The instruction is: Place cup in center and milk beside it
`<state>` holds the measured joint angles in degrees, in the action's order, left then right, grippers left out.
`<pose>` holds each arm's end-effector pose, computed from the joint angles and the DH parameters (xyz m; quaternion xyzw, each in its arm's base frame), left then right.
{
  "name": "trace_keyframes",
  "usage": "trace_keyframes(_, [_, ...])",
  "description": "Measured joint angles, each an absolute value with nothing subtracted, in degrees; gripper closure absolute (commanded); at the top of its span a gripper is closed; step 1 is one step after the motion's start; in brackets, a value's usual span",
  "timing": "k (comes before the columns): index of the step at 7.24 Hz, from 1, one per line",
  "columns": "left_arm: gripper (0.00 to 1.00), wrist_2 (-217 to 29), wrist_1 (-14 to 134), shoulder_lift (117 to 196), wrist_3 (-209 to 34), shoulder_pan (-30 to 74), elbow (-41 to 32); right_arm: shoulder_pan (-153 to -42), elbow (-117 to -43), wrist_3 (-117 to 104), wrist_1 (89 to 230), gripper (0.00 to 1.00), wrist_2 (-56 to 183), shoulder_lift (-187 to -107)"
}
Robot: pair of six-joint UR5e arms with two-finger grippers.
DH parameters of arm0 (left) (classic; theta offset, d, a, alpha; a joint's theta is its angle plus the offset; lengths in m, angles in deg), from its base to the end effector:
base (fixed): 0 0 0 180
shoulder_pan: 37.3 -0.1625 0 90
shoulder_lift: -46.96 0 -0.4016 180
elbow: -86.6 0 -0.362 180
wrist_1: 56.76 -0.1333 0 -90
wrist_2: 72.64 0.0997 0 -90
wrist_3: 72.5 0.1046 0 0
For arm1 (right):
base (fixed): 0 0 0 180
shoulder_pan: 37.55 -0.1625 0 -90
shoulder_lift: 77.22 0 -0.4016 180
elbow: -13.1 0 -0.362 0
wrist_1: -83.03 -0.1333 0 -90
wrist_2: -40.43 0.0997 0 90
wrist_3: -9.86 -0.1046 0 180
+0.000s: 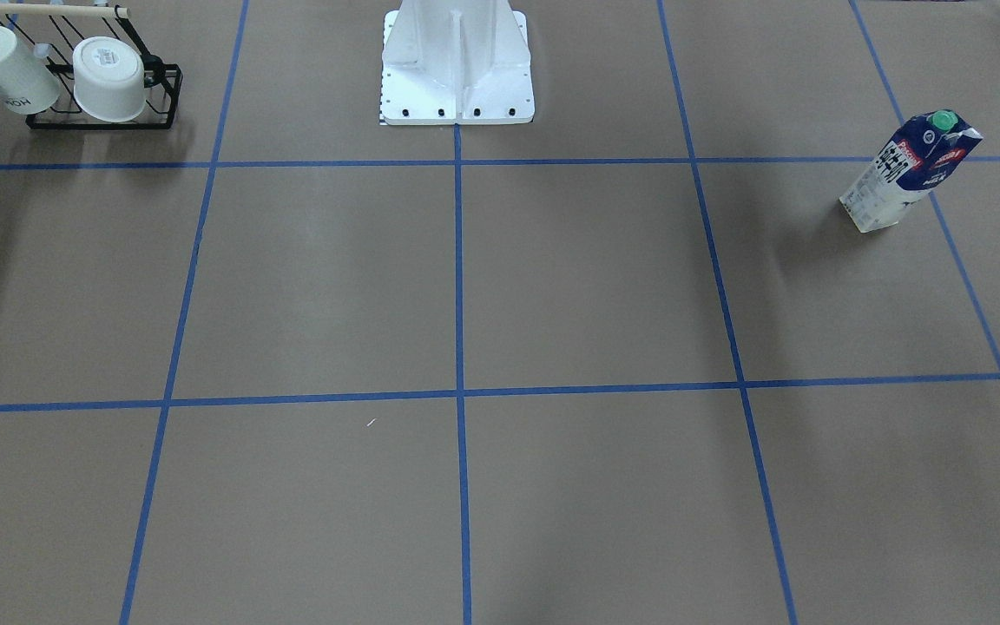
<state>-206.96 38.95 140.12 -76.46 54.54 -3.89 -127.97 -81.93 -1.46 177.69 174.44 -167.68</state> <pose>-0.0760 -0.4918 0.5981 0.0686 0.3773 -0.0160 0.9234 0.0640 -0.4567 0.6106 -0.0363 -0.3729 0.0951 0.9223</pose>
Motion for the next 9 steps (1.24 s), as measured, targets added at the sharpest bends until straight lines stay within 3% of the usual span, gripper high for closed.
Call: trace_keyframes(9, [0.02,-205.59,39.19,138.93,-76.69,53.81,-9.13,-127.90,-80.89,-1.24,175.10,0.00,171.65,-168.62])
